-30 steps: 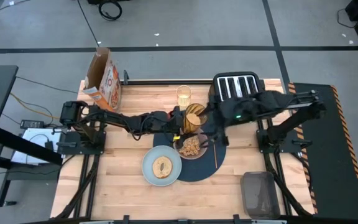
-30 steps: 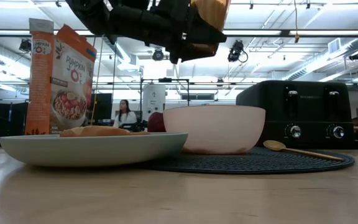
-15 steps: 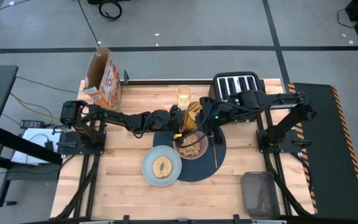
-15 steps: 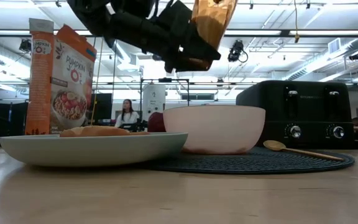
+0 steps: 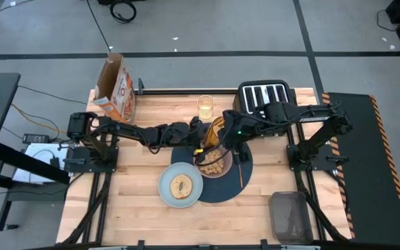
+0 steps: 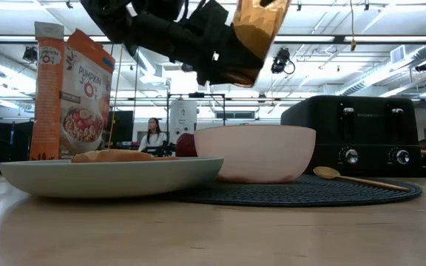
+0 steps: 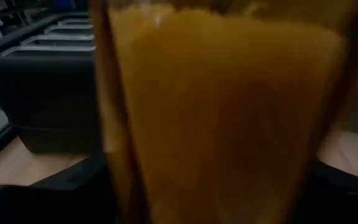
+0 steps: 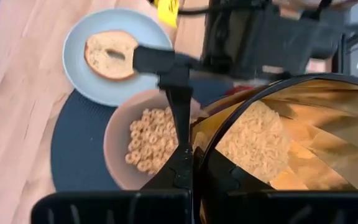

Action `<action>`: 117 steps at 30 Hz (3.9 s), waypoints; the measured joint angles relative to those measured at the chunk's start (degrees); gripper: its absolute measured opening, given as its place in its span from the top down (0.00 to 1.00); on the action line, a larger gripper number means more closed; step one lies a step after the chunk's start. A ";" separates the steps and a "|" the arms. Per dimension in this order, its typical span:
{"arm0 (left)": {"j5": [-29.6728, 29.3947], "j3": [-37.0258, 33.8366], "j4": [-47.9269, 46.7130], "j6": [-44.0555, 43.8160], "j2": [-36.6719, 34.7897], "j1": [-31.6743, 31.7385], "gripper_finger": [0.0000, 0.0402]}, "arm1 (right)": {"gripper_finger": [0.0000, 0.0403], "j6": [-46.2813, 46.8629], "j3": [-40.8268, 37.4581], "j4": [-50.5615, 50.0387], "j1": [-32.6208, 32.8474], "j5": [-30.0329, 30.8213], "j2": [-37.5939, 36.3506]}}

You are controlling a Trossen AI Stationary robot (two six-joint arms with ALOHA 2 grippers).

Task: Arrange a breakfast setting
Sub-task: Put the orange cup on the blue table mat to the top right of the pink bowl, then return to Home position

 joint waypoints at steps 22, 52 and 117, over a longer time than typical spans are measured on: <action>-5.74 -0.04 -51.34 -9.87 -25.19 -9.31 0.12 | 0.97 10.83 -5.68 -6.22 -14.96 2.97 2.15; -30.58 -0.09 -64.54 -24.71 -36.13 -31.75 0.12 | 0.97 25.40 -16.29 2.63 -17.51 -2.48 6.55; -18.67 -15.19 -29.01 5.42 -60.96 -11.40 0.40 | 0.58 8.41 -61.73 60.58 -4.13 1.67 -58.80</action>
